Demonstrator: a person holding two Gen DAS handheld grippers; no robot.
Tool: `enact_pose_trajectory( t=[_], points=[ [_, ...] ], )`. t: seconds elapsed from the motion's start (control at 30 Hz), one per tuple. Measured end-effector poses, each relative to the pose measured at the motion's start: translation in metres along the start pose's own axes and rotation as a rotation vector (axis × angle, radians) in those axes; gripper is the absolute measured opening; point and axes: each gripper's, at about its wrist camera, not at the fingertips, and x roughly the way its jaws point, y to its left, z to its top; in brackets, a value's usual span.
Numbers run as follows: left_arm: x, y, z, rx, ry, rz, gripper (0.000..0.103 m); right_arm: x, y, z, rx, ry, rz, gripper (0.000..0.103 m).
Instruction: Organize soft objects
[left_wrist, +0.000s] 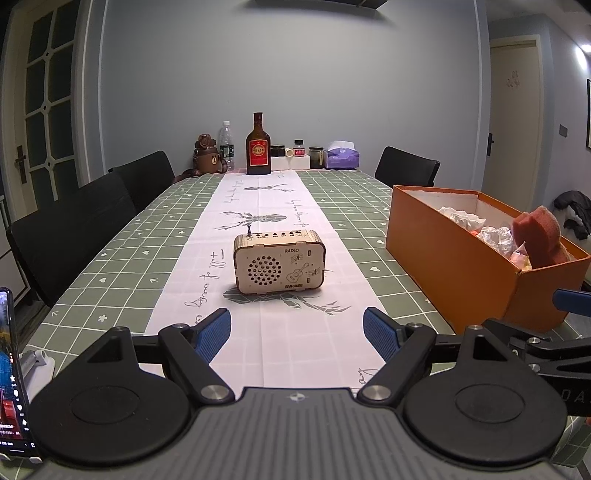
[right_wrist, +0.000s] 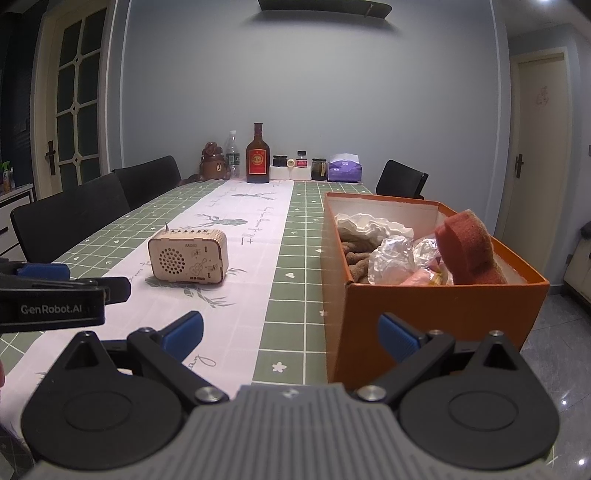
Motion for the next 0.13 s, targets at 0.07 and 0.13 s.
enact_pose_trajectory(
  t=[0.07,0.13],
  points=[
    [-0.0001,-0.0007,-0.0018,0.006,-0.004,0.004,0.095,0.0001,0.0008,-0.0003,-0.001,0.001,0.002,0.099],
    [0.0003,-0.0006,-0.0025,0.003,-0.003,0.003,0.095,0.0002,0.0015,-0.0004,-0.004,0.001,0.004,0.099]
  ],
)
